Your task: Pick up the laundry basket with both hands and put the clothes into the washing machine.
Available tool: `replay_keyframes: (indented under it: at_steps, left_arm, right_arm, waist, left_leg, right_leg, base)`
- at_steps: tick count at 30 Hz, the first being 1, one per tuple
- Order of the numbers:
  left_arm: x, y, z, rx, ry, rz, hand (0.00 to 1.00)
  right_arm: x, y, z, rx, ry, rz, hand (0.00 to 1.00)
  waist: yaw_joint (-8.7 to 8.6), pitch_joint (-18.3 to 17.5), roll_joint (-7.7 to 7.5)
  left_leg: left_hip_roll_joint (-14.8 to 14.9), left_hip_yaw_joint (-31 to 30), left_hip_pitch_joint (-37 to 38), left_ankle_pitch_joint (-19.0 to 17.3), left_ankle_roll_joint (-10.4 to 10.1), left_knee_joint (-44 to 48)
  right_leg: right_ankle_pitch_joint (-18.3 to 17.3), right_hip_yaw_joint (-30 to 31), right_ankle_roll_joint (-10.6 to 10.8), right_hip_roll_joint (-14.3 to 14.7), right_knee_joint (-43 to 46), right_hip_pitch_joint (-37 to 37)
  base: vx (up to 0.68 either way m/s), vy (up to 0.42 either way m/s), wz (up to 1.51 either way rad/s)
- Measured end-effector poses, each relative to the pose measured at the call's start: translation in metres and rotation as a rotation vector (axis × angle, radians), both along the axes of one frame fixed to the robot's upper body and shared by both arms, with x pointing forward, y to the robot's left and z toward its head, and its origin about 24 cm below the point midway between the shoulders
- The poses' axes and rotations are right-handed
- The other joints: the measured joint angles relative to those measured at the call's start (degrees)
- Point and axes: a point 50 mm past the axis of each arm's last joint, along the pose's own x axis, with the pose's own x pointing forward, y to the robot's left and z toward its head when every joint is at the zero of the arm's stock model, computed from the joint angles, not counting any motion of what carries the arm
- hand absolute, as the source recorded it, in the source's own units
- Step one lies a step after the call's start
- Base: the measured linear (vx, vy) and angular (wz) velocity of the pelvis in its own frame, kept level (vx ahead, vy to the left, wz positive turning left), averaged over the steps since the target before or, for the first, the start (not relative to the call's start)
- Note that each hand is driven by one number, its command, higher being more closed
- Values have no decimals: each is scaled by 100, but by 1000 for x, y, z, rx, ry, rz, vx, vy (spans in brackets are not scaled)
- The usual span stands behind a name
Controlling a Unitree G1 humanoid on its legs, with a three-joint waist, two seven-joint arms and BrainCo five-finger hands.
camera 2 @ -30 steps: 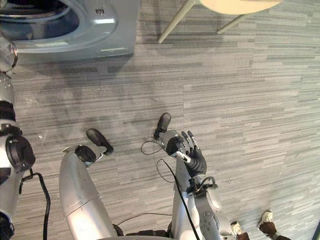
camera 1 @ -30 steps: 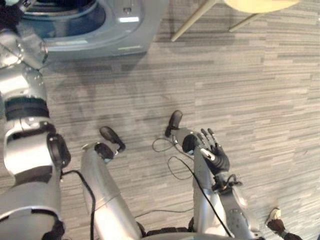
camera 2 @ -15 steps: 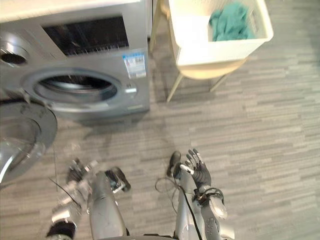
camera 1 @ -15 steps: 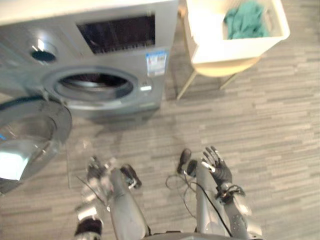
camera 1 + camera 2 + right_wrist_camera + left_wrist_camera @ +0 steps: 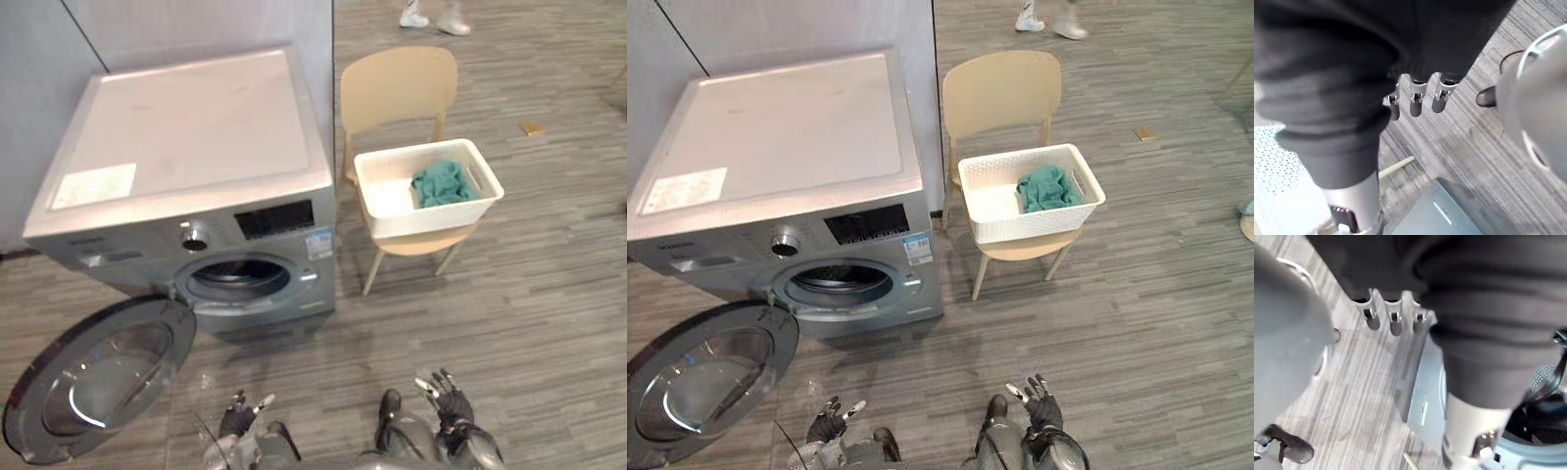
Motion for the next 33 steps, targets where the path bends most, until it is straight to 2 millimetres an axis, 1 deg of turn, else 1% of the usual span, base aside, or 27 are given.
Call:
replay_keyframes:
  at_steps: [1,3,5,6,8,12,15,17,18,19,20,21,22,23,24,25,26,27,28,30,32,33]
  left_arm:
    - [2,-3,1,-8,-12,2,0]
    - [6,-5,3,-16,-30,4,0]
    - [8,-6,5,-9,-38,2,0]
    - [8,-5,6,-5,-42,7,0]
    - [4,-5,6,-5,-38,14,0]
    - [-9,-4,2,-4,2,38,0]
    - [-7,-6,3,-5,-2,38,0]
    - [-7,-5,2,-2,5,39,0]
    - [-8,-6,2,-2,8,40,0]
    - [-10,-6,1,-1,13,42,0]
    - [-10,-6,1,-2,15,43,0]
    - [-11,-7,1,-6,13,48,0]
    - [-11,-9,1,-8,14,46,0]
    - [-10,-10,1,-12,16,45,0]
    - [-9,-13,0,-16,17,37,0]
    - [-7,-16,0,-12,22,25,0]
    - [-3,-18,-1,-8,23,4,0]
    - [1,-21,0,-2,17,-14,0]
    - [4,-22,0,6,15,-30,0]
    - [8,-23,0,27,17,-67,0]
    - [9,-24,-2,42,34,-96,0]
    - [8,-23,-3,43,47,-87,0]
  right_arm:
    - [-2,-2,-1,-3,8,-22,0]
    - [0,-3,0,-4,2,-57,0]
    - [1,-2,1,-10,0,-74,0]
    - [3,-1,2,-12,-8,-84,0]
    - [7,2,5,-16,-34,-127,0]
    - [16,-5,16,-48,-79,-189,0]
    - [23,-17,29,-93,-143,-258,0]
    - [32,-25,45,-133,-215,-299,0]
    - [34,-27,49,-143,-233,-305,0]
    - [38,-29,59,-168,-280,-319,0]
    - [38,-30,63,-178,-297,-333,0]
    - [39,-30,68,-185,-324,-357,0]
    - [42,-33,78,-198,-372,-388,0]
    - [42,-35,86,-210,-408,-418,0]
    - [40,-36,89,-215,-418,-432,0]
    - [39,-37,94,-220,-440,-445,0]
    - [37,-35,99,-216,-462,-461,0]
    - [34,-34,105,-217,-489,-473,0]
    - [32,-34,109,-225,-503,-473,0]
    - [30,-37,122,-268,-543,-484,0]
    - [30,-40,135,-296,-589,-495,0]
    - [27,-45,139,-327,-595,-518,0]
  waist:
    - [13,-68,21]
    - [12,-197,18]
    - [17,-238,-10]
    - [29,-272,-27]
    - [28,-290,-46]
    - [30,-284,-29]
    - [24,-290,-16]
    - [27,-273,15]
    - [26,-268,24]
    - [20,-253,30]
    - [15,-238,18]
    - [20,-183,-20]
    - [14,-184,27]
    - [-30,-170,82]
    - [-95,-169,85]
    - [-184,-169,85]
    - [-185,-155,31]
    - [-180,-99,-57]
    - [-180,-67,-104]
    - [-176,1,-215]
    - [-217,40,-287]
    - [-273,43,-303]
  left_leg:
    - [-67,-5,120,53,8,-145]
    - [-146,-31,340,69,20,-316]
    - [-160,-65,480,69,20,-378]
    - [-184,-65,571,69,19,-453]
    - [-212,-68,608,70,18,-485]
    - [-121,-98,478,84,-6,-472]
    - [-65,-139,113,93,-17,-300]
    - [-8,-190,-127,224,3,-194]
    - [-3,-222,-124,270,-2,-212]
    - [-21,-291,-17,447,-12,-366]
    - [-30,-298,43,461,-16,-405]
    - [-5,-344,3,251,32,-81]
    - [-41,-437,-120,-190,18,617]
    - [-41,-395,-72,-321,73,654]
    - [-55,-426,-20,-338,51,524]
    - [-81,-414,95,-389,92,309]
    - [-158,-366,135,-370,92,174]
    - [-206,-284,155,-365,102,132]
    - [-240,-218,201,-365,103,103]
    - [-289,20,358,-395,156,68]
    - [-329,256,496,-447,229,104]
    - [-340,364,577,-463,253,112]
  right_leg:
    - [100,-29,19,32,-228,164]
    - [272,-116,82,101,-692,555]
    - [395,-167,126,156,-1032,850]
    - [478,-186,121,196,-1245,1014]
    - [526,-199,126,243,-1421,1118]
    - [546,-223,92,355,-1505,1096]
    - [590,-275,25,384,-1527,838]
    - [499,-276,-107,395,-1326,558]
    - [472,-284,-145,400,-1287,548]
    - [305,-273,-136,395,-1140,545]
    - [265,-270,-143,375,-1072,545]
    - [215,-277,-162,343,-997,535]
    - [210,-255,-165,367,-913,548]
    - [209,-251,-159,401,-868,605]
    - [192,-253,-140,403,-839,616]
    - [195,-271,-136,407,-811,584]
    - [267,-218,-144,344,-712,494]
    - [293,-128,-132,331,-642,419]
    - [298,-90,-125,302,-608,404]
    - [288,184,-106,217,-359,294]
    - [233,369,-54,132,-163,198]
    - [79,202,-98,38,-135,203]
  base:
    - [147,65,10]
    - [151,58,12]
    - [112,12,12]
    - [73,8,5]
    - [52,3,1]
    - [-17,-19,2]
    - [-59,-36,6]
    - [-59,-34,2]
    - [-44,-48,10]
    - [-45,-55,10]
    - [-39,-39,3]
    - [-69,18,-17]
    - [-77,49,-21]
    - [-84,68,-8]
    - [-56,51,13]
    - [-55,82,7]
    - [-80,72,-15]
    - [-86,60,-30]
    - [-87,49,-39]
    - [-73,67,-54]
    - [-73,58,-46]
    - [-2,58,-22]
